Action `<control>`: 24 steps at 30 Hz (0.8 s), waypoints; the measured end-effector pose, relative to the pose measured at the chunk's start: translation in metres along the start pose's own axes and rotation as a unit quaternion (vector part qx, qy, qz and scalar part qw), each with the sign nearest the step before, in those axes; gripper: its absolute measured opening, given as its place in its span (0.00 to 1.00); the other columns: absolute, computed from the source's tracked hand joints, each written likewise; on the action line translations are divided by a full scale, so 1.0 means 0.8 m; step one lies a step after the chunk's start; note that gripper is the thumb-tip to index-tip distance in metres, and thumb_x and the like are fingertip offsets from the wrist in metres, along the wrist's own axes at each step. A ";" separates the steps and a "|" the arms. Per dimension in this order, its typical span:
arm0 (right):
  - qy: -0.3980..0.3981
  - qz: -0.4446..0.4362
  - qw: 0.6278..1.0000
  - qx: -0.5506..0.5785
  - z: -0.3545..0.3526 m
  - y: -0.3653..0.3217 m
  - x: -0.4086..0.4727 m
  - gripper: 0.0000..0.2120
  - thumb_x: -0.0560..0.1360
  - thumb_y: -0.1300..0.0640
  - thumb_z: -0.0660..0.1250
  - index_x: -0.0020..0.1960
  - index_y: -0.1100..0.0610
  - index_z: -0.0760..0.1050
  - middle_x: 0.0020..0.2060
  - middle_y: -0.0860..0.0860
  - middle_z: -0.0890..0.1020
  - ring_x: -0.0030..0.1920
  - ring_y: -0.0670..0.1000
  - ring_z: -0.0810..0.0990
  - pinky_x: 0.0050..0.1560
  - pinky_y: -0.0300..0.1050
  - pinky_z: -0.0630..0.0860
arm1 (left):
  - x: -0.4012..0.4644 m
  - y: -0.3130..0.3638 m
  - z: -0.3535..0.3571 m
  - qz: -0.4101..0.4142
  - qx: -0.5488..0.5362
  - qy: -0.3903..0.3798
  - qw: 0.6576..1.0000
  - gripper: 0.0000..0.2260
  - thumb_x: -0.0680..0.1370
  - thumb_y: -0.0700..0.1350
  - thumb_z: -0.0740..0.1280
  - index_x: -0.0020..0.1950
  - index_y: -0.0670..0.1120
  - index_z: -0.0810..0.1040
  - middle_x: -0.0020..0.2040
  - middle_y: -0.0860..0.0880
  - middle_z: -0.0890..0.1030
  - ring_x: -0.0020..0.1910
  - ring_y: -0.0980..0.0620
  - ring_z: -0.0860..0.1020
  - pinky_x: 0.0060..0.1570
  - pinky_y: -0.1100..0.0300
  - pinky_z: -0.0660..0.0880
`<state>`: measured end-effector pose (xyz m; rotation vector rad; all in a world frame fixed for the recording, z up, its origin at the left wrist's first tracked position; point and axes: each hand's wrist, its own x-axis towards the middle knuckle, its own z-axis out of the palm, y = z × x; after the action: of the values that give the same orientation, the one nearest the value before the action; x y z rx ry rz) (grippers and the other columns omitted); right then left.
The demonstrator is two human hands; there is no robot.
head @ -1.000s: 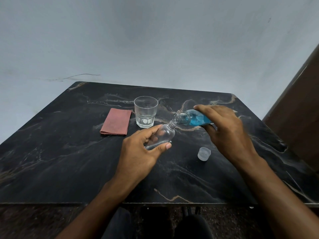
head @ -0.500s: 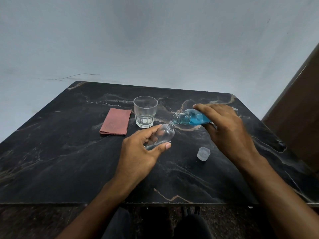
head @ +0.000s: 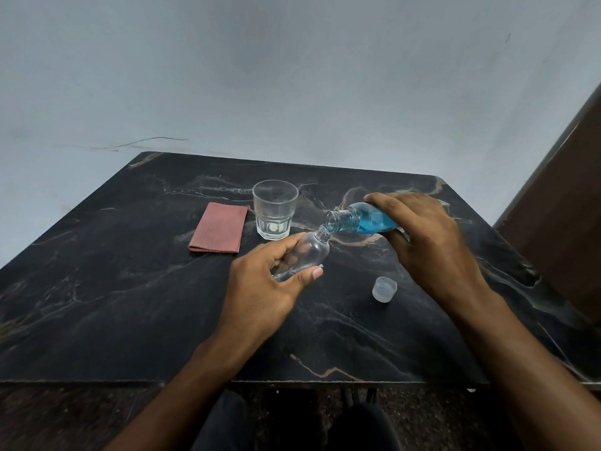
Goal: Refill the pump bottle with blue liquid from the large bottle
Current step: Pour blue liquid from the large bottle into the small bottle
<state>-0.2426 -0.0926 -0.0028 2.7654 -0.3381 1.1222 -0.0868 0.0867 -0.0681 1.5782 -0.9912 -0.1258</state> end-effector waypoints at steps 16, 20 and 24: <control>-0.002 -0.005 1.000 -0.005 0.000 0.000 0.001 0.22 0.73 0.65 0.74 0.65 0.59 0.77 0.58 0.55 0.83 0.58 0.56 0.80 0.60 0.53 0.74 | 0.001 0.002 -0.002 0.004 0.017 -0.005 1.000 0.28 0.70 0.45 0.80 0.68 0.54 0.79 0.53 0.64 0.83 0.54 0.66 0.82 0.52 0.77 0.74; 0.002 -0.006 1.000 0.000 -0.001 0.001 0.003 0.21 0.73 0.66 0.74 0.65 0.60 0.78 0.57 0.55 0.83 0.57 0.57 0.80 0.60 0.53 0.73 | 0.002 0.001 -0.002 0.004 0.008 -0.001 1.000 0.28 0.69 0.44 0.81 0.68 0.53 0.80 0.54 0.63 0.83 0.54 0.64 0.83 0.53 0.75 0.74; 0.002 -0.005 1.000 -0.002 -0.003 0.000 0.003 0.21 0.73 0.67 0.74 0.64 0.60 0.78 0.57 0.54 0.83 0.56 0.57 0.80 0.60 0.52 0.73 | 0.002 0.003 -0.002 0.010 0.005 0.002 1.000 0.28 0.69 0.44 0.81 0.67 0.56 0.79 0.52 0.65 0.83 0.54 0.66 0.82 0.52 0.77 0.74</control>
<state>-0.2424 -0.0925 0.0004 2.7581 -0.3264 1.1231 -0.0859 0.0870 -0.0648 1.5776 -1.0055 -0.1032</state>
